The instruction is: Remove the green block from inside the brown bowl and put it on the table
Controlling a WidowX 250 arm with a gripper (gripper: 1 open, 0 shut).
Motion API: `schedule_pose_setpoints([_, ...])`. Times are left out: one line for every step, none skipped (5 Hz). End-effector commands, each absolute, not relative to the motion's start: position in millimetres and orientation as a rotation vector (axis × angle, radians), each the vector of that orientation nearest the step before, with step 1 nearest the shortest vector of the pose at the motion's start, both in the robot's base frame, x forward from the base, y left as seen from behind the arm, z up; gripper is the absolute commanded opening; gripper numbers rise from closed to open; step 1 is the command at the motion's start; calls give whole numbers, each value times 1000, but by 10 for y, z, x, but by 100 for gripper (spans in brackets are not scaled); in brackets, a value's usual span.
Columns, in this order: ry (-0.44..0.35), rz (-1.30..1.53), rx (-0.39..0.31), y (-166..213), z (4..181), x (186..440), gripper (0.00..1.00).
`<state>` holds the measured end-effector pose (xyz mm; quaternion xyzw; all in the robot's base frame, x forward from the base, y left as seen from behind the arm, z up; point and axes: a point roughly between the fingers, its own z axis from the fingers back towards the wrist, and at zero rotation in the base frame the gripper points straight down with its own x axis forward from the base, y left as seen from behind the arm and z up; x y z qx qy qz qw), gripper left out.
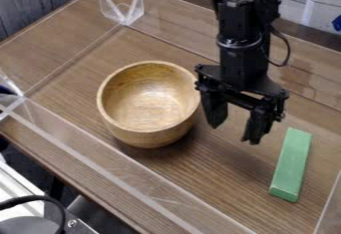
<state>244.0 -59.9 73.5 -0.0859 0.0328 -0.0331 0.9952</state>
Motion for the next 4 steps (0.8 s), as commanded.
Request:
schedule_pose_setpoints([40, -104, -178, -721, 788, 2480, 100])
schedule_pose_setpoints([16, -118, -194, -783, 806, 2507, 100])
schedule_pose_setpoints([-4, -126, -208, -817, 823, 2541, 100])
schedule_pose_setpoints([-20, -125, -200, -939, 799, 2576, 100])
